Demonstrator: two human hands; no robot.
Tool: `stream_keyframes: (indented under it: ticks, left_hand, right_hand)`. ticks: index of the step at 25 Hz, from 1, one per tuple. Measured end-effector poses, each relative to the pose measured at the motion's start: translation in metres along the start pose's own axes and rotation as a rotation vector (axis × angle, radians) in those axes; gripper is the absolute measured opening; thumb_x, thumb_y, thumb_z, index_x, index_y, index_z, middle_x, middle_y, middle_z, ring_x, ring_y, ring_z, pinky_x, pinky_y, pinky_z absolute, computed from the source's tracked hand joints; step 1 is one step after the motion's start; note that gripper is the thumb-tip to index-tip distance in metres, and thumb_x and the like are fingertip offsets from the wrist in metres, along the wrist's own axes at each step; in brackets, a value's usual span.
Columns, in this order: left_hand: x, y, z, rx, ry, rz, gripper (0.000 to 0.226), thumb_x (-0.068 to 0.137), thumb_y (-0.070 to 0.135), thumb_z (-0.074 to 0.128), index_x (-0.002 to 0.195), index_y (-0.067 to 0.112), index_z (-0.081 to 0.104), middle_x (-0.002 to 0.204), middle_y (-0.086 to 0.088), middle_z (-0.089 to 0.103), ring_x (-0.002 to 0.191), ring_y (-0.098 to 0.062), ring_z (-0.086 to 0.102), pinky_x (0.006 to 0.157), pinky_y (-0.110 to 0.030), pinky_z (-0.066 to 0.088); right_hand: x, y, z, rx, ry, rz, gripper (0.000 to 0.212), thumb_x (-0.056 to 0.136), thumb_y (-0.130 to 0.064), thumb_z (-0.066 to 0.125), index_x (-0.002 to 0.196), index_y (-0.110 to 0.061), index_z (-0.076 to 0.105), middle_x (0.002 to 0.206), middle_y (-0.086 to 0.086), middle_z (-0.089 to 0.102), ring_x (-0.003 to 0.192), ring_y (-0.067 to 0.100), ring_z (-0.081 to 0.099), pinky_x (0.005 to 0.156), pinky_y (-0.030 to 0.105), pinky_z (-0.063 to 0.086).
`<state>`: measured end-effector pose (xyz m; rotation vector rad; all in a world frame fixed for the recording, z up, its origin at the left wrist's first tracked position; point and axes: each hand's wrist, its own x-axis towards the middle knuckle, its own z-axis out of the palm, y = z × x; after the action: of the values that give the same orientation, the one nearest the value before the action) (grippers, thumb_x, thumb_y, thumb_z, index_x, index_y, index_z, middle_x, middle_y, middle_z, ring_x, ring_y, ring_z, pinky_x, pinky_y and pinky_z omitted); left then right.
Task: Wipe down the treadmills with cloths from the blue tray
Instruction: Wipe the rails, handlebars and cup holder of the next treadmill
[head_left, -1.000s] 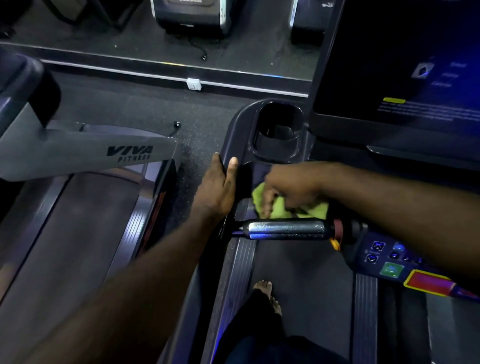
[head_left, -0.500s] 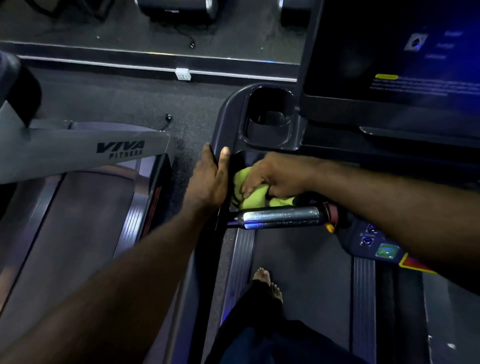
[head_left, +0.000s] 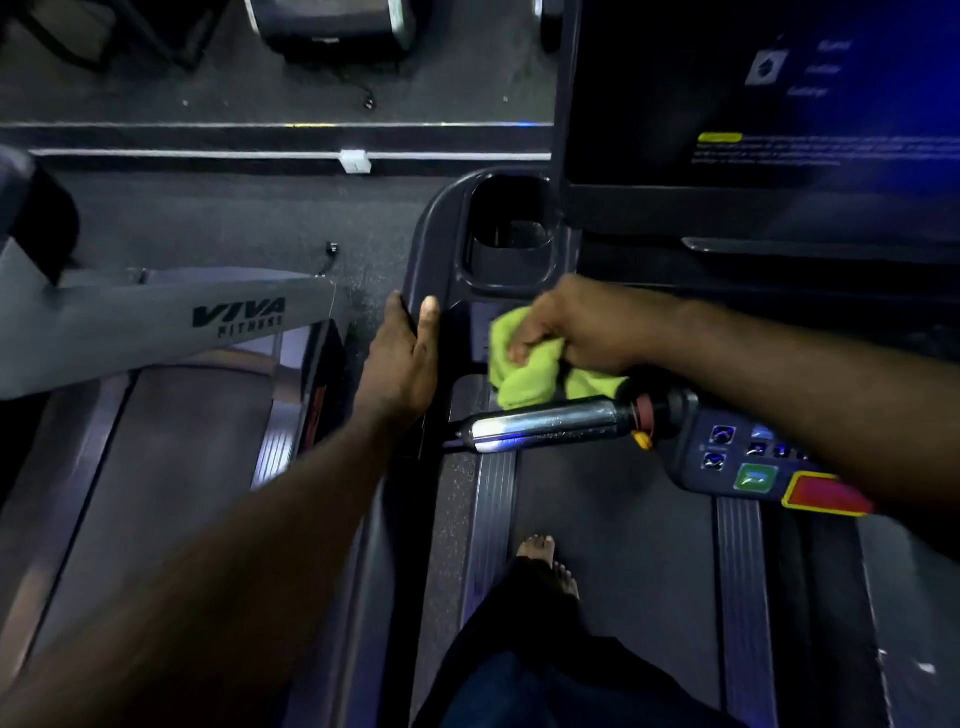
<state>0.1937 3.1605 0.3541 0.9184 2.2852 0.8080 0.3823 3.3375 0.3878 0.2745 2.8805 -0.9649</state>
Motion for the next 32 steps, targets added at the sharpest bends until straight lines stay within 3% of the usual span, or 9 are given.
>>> stream_keyframes:
  ticks: [5,10,15,18,20,25,28,30,32]
  left_hand:
    - [0.002,-0.002,0.001,0.017,-0.003,-0.020,0.088,0.100,0.078,0.019,0.165,0.017,0.020,0.165,-0.013,0.038,0.149,-0.033,0.040,0.122,-0.050,0.033]
    - [0.006,-0.002,0.002,0.036,-0.001,-0.025,0.081,0.104,0.071,0.025,0.164,0.016,0.022,0.163,-0.016,0.041,0.148,-0.034,0.042,0.119,-0.045,0.034]
    - [0.004,0.000,0.000,0.015,0.017,-0.002,0.075,0.088,0.075,0.061,0.142,0.028,0.044,0.137,-0.005,0.066,0.123,-0.027,0.065,0.105,-0.043,0.052]
    - [0.000,0.003,-0.003,0.049,0.000,-0.024,0.079,0.073,0.058,0.083,0.135,0.031,0.043,0.129,-0.002,0.068,0.110,-0.025,0.069,0.097,-0.045,0.058]
    - [-0.003,0.006,-0.005,0.054,-0.012,-0.043,0.078,0.066,0.054,0.083,0.129,0.035,0.041,0.124,-0.002,0.069,0.103,-0.027,0.070,0.093,-0.048,0.061]
    - [-0.005,0.009,-0.007,0.031,-0.017,-0.069,0.093,0.051,0.066,0.079,0.131,0.039,0.038,0.124,-0.002,0.069,0.104,-0.029,0.070,0.089,-0.051,0.062]
    - [-0.006,0.011,-0.007,0.026,-0.012,-0.077,0.089,0.059,0.057,0.084,0.133,0.037,0.039,0.123,-0.001,0.069,0.104,-0.028,0.071,0.090,-0.050,0.062]
    - [-0.007,0.010,-0.006,0.039,0.000,-0.073,0.082,0.070,0.046,0.088,0.135,0.033,0.040,0.123,0.000,0.068,0.104,-0.027,0.070,0.091,-0.047,0.061]
    - [-0.006,0.009,-0.003,0.046,0.012,-0.054,0.078,0.074,0.049,0.086,0.134,0.031,0.041,0.127,-0.004,0.068,0.107,-0.029,0.070,0.094,-0.046,0.060]
  right_hand:
    - [0.009,-0.019,0.001,-0.025,-0.083,0.058,0.063,0.069,0.014,0.058,0.109,-0.030,0.082,0.100,-0.016,0.078,0.088,-0.003,0.064,0.077,0.004,0.044]
    - [0.062,-0.043,0.028,0.011,-0.140,0.029,0.057,0.069,0.010,0.058,0.101,-0.030,0.082,0.092,-0.014,0.079,0.080,0.004,0.071,0.076,0.032,0.059]
    - [0.007,-0.029,0.003,-0.003,-0.094,0.120,0.062,0.074,0.011,0.062,0.115,-0.032,0.081,0.111,-0.011,0.079,0.097,0.004,0.070,0.091,0.026,0.055]
    - [-0.037,-0.008,-0.027,0.105,0.058,0.381,0.057,0.076,0.003,0.073,0.114,-0.039,0.079,0.111,-0.013,0.079,0.097,0.003,0.072,0.092,0.029,0.059]
    - [-0.042,-0.007,-0.031,0.126,0.080,0.499,0.051,0.076,-0.007,0.082,0.114,-0.042,0.078,0.110,-0.014,0.077,0.095,0.006,0.072,0.089,0.032,0.060]
    - [-0.019,-0.027,-0.016,0.036,-0.163,0.486,0.051,0.084,-0.006,0.070,0.117,-0.044,0.075,0.115,-0.009,0.075,0.093,0.010,0.069,0.084,0.031,0.061]
    - [-0.025,-0.024,-0.013,0.028,-0.165,0.433,0.049,0.084,-0.005,0.072,0.118,-0.041,0.076,0.112,-0.012,0.077,0.093,0.005,0.070,0.086,0.033,0.061]
    - [-0.032,-0.027,-0.015,0.085,-0.074,0.409,0.048,0.082,-0.003,0.076,0.117,-0.035,0.077,0.107,-0.012,0.078,0.093,0.004,0.072,0.089,0.035,0.061]
    - [-0.042,-0.037,-0.029,0.190,0.155,0.387,0.048,0.081,-0.002,0.082,0.119,-0.031,0.077,0.102,-0.013,0.076,0.089,0.003,0.070,0.086,0.029,0.058]
